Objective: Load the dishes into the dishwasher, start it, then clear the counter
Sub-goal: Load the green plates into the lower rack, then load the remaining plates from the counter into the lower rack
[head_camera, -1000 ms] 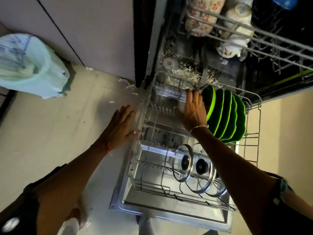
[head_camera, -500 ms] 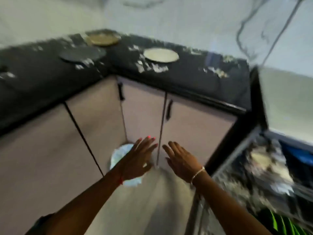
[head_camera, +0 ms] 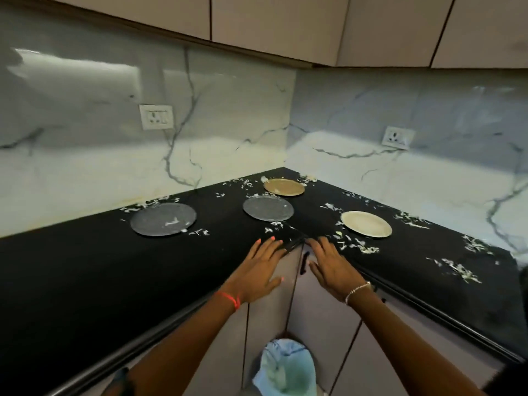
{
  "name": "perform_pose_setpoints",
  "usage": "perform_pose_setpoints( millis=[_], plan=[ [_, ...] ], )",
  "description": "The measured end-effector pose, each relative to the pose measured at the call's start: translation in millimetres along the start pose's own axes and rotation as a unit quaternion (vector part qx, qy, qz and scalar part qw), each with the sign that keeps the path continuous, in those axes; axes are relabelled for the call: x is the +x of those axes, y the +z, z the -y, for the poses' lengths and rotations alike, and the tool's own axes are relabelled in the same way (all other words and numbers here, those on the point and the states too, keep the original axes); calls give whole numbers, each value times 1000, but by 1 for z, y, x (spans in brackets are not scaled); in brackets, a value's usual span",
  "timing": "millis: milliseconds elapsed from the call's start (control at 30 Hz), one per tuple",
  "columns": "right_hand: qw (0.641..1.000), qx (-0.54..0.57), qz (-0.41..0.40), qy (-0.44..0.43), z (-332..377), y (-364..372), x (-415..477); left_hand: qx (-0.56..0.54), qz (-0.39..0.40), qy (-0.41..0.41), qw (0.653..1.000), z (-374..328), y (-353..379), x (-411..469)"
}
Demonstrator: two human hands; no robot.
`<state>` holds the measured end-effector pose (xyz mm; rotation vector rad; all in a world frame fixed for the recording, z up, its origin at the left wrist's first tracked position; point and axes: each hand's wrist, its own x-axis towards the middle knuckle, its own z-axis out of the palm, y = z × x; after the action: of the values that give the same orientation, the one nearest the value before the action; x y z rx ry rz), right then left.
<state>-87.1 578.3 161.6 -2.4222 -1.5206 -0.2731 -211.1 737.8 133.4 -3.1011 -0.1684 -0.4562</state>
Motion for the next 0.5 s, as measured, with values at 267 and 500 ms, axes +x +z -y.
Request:
perform_pose_setpoints(
  millis=[267,500],
  plan=[
    [991,122,28,45,-14,4,31,-29,48,-91,994,64,13,-23],
    [980,141,96,107,-82,43,77,-88,117,-183,972,101,61,13]
  ],
)
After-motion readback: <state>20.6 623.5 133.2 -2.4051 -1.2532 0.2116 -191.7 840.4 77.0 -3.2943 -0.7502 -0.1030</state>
